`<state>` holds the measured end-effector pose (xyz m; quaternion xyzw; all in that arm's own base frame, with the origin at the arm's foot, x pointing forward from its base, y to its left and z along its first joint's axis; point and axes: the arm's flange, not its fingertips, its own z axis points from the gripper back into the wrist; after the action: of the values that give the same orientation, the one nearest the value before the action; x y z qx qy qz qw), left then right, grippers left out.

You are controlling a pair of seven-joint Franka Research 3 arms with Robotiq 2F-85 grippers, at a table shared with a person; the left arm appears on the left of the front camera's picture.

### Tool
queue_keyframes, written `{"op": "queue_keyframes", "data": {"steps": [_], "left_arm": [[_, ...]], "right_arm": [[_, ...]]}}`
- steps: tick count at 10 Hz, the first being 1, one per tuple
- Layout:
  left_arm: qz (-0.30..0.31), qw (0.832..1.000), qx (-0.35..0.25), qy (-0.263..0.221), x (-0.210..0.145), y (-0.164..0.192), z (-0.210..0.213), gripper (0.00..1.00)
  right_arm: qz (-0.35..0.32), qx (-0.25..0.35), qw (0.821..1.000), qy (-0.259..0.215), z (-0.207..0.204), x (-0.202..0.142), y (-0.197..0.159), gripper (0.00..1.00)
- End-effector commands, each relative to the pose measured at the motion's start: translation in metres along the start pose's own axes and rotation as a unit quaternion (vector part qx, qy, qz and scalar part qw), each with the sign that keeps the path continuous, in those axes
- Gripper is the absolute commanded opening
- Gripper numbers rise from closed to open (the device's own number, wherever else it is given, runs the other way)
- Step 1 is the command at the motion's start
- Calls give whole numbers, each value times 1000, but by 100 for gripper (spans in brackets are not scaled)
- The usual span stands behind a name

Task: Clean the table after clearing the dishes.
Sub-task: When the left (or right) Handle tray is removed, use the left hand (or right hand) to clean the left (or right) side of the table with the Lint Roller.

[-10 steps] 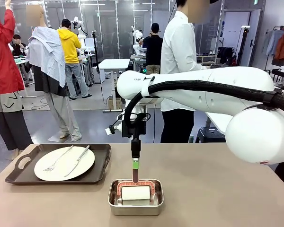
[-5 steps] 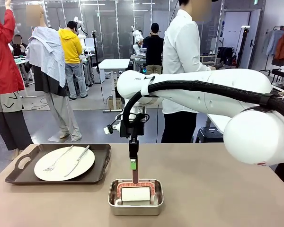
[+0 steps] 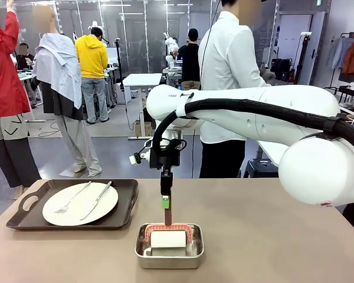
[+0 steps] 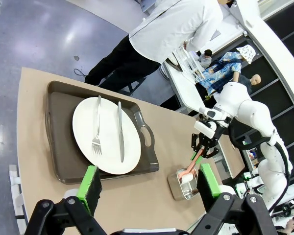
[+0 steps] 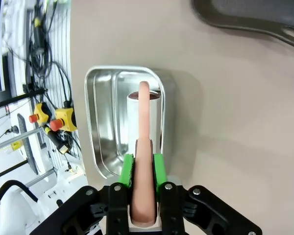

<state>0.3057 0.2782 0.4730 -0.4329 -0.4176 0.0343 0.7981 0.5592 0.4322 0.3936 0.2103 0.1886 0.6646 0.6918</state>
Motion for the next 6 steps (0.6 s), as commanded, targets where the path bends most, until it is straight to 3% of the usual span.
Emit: {"op": "queue_keyframes", "data": {"steps": [1,3,4,6], "left_arm": [[-4,1000,0,1,1,0,4,100],[-4,1000,0,1,1,0,4,100],[-4,1000,0,1,1,0,4,100],[-4,1000,0,1,1,0,4,100]], "right_arm": [[-67,-62,996,5,24,-1,34,0],[-173,-105,977,-64,53,-17,76,0],[-227,-141,961,-70,64,-29,92,0],[-346,-179,911,-139,83,-72,118,0]]}}
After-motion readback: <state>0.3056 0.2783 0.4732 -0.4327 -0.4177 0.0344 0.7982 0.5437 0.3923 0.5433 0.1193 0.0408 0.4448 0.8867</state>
